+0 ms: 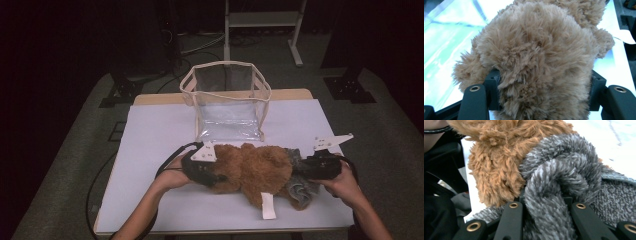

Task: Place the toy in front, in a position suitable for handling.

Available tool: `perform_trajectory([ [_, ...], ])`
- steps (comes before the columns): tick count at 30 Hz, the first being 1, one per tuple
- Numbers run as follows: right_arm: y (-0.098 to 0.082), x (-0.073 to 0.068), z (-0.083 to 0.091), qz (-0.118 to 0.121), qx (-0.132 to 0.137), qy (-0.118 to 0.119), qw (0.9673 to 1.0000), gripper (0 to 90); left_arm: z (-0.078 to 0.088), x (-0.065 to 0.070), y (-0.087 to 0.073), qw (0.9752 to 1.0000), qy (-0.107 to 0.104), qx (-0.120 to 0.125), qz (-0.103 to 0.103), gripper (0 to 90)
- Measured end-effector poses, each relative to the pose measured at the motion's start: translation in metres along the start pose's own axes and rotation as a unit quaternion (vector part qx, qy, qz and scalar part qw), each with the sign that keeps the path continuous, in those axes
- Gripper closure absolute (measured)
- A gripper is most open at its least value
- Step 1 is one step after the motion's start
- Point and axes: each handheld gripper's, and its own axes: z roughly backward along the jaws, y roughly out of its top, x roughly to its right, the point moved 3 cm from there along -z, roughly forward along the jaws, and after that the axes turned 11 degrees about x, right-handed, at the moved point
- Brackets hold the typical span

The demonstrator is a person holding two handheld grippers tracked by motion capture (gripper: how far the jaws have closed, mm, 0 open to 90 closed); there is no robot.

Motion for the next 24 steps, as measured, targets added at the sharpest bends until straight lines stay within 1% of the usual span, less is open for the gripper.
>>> perform_trajectory([
  [3, -0.002, -0.001, -0.018, -0.001, -0.004, 0.017, 0.9999, 72.0, 0.013, 0.000, -0.009, 0.9997, 0.006, -0.025, -0.002, 33.1],
  [4, -0.005, -0.001, -0.027, -0.003, -0.012, 0.020, 0.9997, 71.9, 0.015, 0.000, -0.012, 0.9996, 0.007, -0.026, -0.001, 31.9],
  [6, -0.008, 0.002, -0.031, -0.001, -0.023, 0.016, 0.9996, 71.8, 0.018, 0.000, -0.015, 0.9997, 0.011, -0.023, 0.004, 28.9],
  [7, -0.006, 0.004, -0.028, -0.001, -0.022, 0.009, 0.9997, 71.8, 0.018, 0.001, -0.017, 0.9998, 0.012, -0.014, 0.011, 27.8],
  [9, 0.001, 0.007, -0.016, 0.002, -0.014, -0.004, 0.9999, 71.8, 0.015, 0.002, -0.018, 0.9998, 0.014, -0.006, 0.014, 23.0],
  [11, 0.010, 0.003, -0.005, 0.012, -0.011, -0.015, 0.9998, 71.9, 0.013, 0.003, -0.018, 0.9998, 0.015, 0.002, 0.015, 20.9],
  [12, 0.014, 0.002, -0.002, 0.016, -0.009, -0.017, 0.9997, 71.9, 0.012, 0.002, -0.018, 0.9998, 0.014, 0.006, 0.015, 20.2],
  [13, 0.022, -0.002, 0.003, 0.020, -0.003, -0.013, 0.9997, 71.9, 0.011, 0.003, -0.017, 0.9997, 0.016, 0.011, 0.016, 20.0],
  [15, 0.033, -0.009, 0.002, 0.033, -0.005, -0.008, 0.9994, 71.8, 0.009, 0.004, -0.014, 0.9997, 0.014, 0.014, 0.017, 20.1],
  [16, 0.039, -0.014, -0.002, 0.043, -0.012, -0.005, 0.9990, 71.7, 0.008, 0.004, -0.013, 0.9998, 0.014, 0.011, 0.013, 20.5],
  [17, 0.046, -0.020, -0.008, 0.054, -0.020, -0.001, 0.9983, 71.8, 0.007, 0.005, -0.012, 0.9997, 0.014, 0.012, 0.014, 21.0],
  [18, 0.051, -0.024, -0.014, 0.064, -0.023, 0.005, 0.9977, 71.8, 0.007, 0.005, -0.011, 0.9998, 0.013, 0.011, 0.012, 21.3],
  [20, 0.060, -0.031, -0.025, 0.074, -0.027, 0.020, 0.9967, 71.8, 0.006, 0.005, -0.010, 0.9998, 0.012, 0.014, 0.011, 21.7],
  [21, 0.065, -0.035, -0.033, 0.081, -0.031, 0.029, 0.9958, 71.8, 0.006, 0.006, -0.011, 0.9997, 0.011, 0.016, 0.012, 21.7],
  [22, 0.069, -0.041, -0.044, 0.089, -0.040, 0.038, 0.9945, 71.5, 0.006, 0.005, -0.011, 0.9997, 0.011, 0.018, 0.011, 21.6],
  [23, 0.071, -0.045, -0.051, 0.095, -0.043, 0.043, 0.9936, 71.2, 0.007, 0.005, -0.012, 0.9998, 0.011, 0.016, 0.008, 21.6],
  [24, 0.072, -0.050, -0.063, 0.104, -0.051, 0.049, 0.9921, 71.1, 0.008, 0.005, -0.013, 0.9998, 0.011, 0.015, 0.007, 21.2],
])
